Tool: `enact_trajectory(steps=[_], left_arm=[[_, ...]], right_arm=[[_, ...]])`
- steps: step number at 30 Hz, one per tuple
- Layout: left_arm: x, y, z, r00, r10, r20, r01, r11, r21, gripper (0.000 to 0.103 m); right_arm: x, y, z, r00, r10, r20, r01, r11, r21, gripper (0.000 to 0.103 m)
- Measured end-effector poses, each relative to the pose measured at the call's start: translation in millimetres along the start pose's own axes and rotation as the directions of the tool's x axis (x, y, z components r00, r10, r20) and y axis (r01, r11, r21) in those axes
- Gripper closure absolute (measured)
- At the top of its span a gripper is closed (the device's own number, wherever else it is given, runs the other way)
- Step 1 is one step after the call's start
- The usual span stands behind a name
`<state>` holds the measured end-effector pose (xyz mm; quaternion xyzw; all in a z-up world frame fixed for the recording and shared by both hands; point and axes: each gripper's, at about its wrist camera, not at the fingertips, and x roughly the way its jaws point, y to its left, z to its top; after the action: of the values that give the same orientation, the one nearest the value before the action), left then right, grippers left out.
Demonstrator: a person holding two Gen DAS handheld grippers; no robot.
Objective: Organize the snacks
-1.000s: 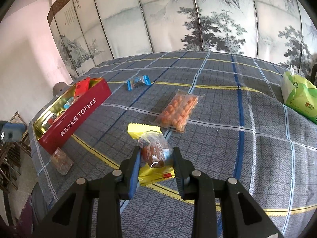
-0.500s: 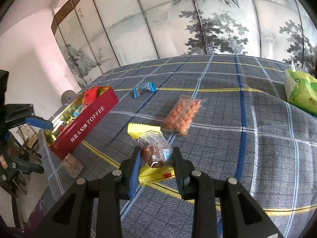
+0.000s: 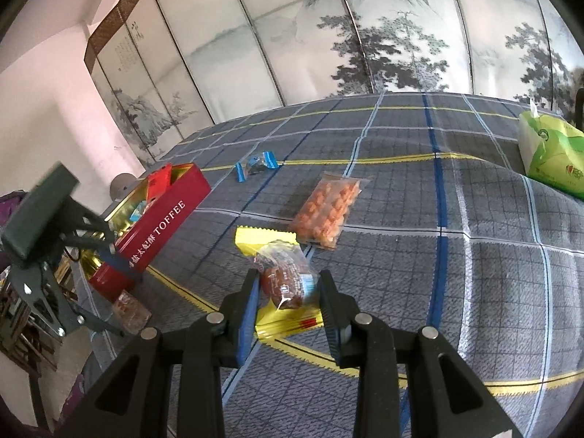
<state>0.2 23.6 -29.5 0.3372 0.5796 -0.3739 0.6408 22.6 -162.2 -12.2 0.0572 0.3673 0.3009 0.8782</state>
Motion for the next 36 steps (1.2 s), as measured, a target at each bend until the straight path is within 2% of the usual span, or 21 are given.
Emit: enact_trajectory(steps=[1, 2, 4, 7, 9, 14, 16, 17, 18, 20, 23, 25, 27, 29, 31, 32, 34, 36], left_arm=[[-2, 2, 0, 1.000, -0.005, 0.020, 0.005, 1.000, -0.019, 0.063], [-3, 5, 0, 0.999, -0.012, 0.038, 0.014, 0.999, -0.047, 0.077], [-5, 14, -2, 0.998, -0.032, 0.062, 0.042, 0.988, -0.151, 0.077], [-11, 4, -8, 0.993, 0.020, 0.116, 0.012, 0.963, -0.269, 0.077], [-20, -13, -11, 0.983, 0.047, 0.175, 0.014, 0.945, -0.328, 0.077], [-53, -48, -21, 0.940, 0.105, 0.325, 0.080, 0.857, -0.508, 0.077], [-71, -45, -31, 0.917, 0.100, 0.387, 0.156, 0.801, -0.577, 0.077], [-78, -44, -37, 0.909, 0.107, 0.404, 0.177, 0.777, -0.604, 0.077], [-89, -40, -42, 0.900, 0.129, 0.417, 0.192, 0.741, -0.644, 0.077], [-103, -29, -55, 0.891, 0.162, 0.423, 0.197, 0.702, -0.685, 0.077], [-125, -2, -71, 0.893, 0.258, 0.370, 0.125, 0.645, -0.753, 0.077], [-131, 20, -76, 0.891, 0.286, 0.352, 0.107, 0.620, -0.777, 0.077], [-134, 48, -81, 0.888, 0.330, 0.322, 0.076, 0.584, -0.808, 0.077], [-131, 72, -83, 0.889, 0.334, 0.314, 0.074, 0.571, -0.818, 0.077], [-123, 99, -81, 0.891, 0.350, 0.289, 0.065, 0.532, -0.844, 0.077], [-120, 112, -81, 0.894, 0.342, 0.290, 0.076, 0.522, -0.850, 0.077], [-108, 136, -79, 0.898, 0.348, 0.270, 0.082, 0.469, -0.879, 0.077], [-99, 151, -77, 0.899, 0.349, 0.265, 0.092, 0.441, -0.893, 0.077]], right_arm=[[1, 0, 0, 1.000, -0.002, -0.003, 0.002, 1.000, 0.000, 0.070], [1, 0, 0, 1.000, -0.005, -0.005, 0.005, 1.000, 0.001, 0.070], [2, 0, 1, 1.000, -0.010, -0.008, 0.010, 1.000, 0.001, 0.070], [3, 0, 1, 1.000, -0.015, -0.013, 0.015, 1.000, 0.003, 0.071], [4, 1, 1, 1.000, -0.016, -0.015, 0.016, 1.000, 0.003, 0.071], [4, 0, 2, 1.000, -0.021, -0.010, 0.021, 1.000, 0.006, 0.070], [4, 0, 1, 1.000, -0.022, -0.011, 0.022, 1.000, 0.008, 0.070], [5, 0, 1, 1.000, -0.024, -0.010, 0.024, 1.000, 0.006, 0.070], [5, 1, 1, 1.000, -0.025, -0.010, 0.025, 1.000, 0.003, 0.070], [5, 2, 1, 1.000, -0.028, -0.013, 0.028, 1.000, -0.005, 0.070], [6, 4, 1, 0.999, -0.038, -0.015, 0.038, 0.999, -0.017, 0.070], [5, 6, 0, 0.999, -0.038, -0.010, 0.038, 0.999, -0.023, 0.070], [4, 5, 0, 0.999, -0.037, -0.006, 0.037, 0.999, -0.022, 0.070], [3, 5, 0, 0.999, -0.033, -0.003, 0.033, 0.999, -0.019, 0.070], [3, 5, 0, 1.000, -0.031, -0.002, 0.031, 0.999, -0.020, 0.070], [3, 5, 0, 1.000, -0.031, -0.003, 0.031, 0.999, -0.021, 0.070], [3, 5, 0, 1.000, -0.031, -0.001, 0.031, 0.999, -0.022, 0.070], [3, 5, 0, 1.000, -0.031, -0.001, 0.031, 0.999, -0.024, 0.070]])
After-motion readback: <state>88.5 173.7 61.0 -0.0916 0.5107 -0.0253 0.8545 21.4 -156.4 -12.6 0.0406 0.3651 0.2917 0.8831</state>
